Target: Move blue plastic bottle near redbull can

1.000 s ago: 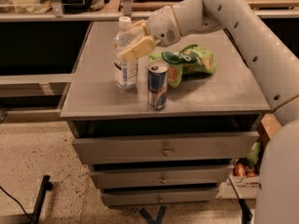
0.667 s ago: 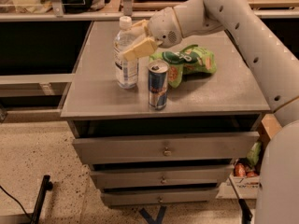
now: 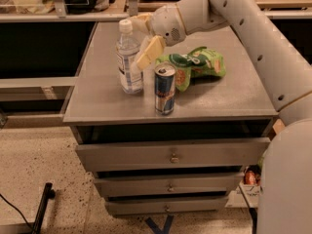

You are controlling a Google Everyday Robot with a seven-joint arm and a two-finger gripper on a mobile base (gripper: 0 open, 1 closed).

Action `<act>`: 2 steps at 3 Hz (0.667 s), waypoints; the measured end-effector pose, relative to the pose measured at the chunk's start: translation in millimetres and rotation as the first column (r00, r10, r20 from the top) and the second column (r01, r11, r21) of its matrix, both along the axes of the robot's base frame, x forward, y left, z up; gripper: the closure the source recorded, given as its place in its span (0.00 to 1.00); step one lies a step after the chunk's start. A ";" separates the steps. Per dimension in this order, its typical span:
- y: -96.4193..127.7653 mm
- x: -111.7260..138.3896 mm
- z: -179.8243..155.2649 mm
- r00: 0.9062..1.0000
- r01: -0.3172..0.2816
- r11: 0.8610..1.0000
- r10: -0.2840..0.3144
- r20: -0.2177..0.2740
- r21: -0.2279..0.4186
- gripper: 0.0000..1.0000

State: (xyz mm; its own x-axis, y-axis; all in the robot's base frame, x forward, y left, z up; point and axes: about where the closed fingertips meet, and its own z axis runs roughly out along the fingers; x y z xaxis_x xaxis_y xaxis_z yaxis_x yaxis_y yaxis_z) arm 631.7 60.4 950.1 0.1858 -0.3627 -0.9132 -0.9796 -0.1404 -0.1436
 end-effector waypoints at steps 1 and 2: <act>14.2 9.7 24.5 0.999 0.019 0.999 -0.017 0.043 -0.029 0.00; 14.3 9.7 24.5 0.999 0.019 0.999 -0.017 0.043 -0.029 0.00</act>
Offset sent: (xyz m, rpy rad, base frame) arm 0.0182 0.0121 0.0445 -0.0531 -0.0766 -0.0456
